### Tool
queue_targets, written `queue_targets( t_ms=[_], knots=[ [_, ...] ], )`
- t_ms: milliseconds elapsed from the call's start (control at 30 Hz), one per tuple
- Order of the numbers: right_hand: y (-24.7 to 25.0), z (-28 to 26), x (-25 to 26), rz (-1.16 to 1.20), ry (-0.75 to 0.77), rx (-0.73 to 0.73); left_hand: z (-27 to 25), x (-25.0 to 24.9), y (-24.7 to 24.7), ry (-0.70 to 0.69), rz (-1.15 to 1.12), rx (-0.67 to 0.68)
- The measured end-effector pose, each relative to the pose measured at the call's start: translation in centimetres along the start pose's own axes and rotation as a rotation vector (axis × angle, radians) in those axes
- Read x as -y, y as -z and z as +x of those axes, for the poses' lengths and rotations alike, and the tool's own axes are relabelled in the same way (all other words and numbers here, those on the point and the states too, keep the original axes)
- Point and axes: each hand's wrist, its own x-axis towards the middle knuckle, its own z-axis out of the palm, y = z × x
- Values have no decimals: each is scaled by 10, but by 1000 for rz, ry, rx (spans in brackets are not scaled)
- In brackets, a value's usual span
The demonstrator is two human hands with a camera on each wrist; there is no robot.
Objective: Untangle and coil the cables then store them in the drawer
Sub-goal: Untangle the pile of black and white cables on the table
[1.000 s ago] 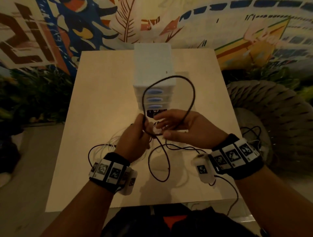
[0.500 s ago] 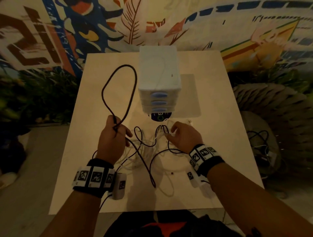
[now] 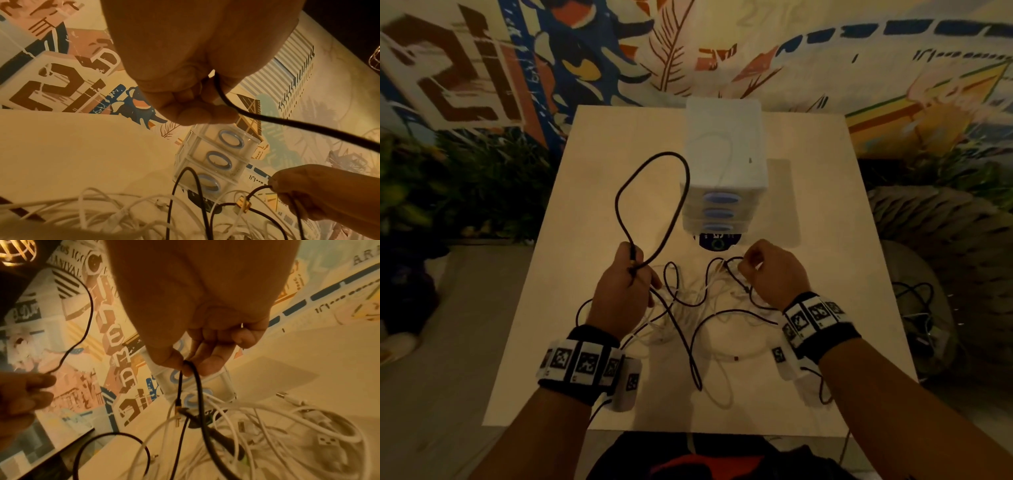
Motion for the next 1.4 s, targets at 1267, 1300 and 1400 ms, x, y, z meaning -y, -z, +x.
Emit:
queue_targets(
  t_ms=[1267, 1300, 1400],
  knots=[
    [76, -60, 78, 779, 488, 63, -21, -101, -55, -108, -630, 367],
    [76, -63, 75, 781, 469, 20, -20, -103, -54, -81, -631, 342],
    [73, -76, 53, 597, 381, 65, -19, -111, -48, -91, -672, 251]
  ],
)
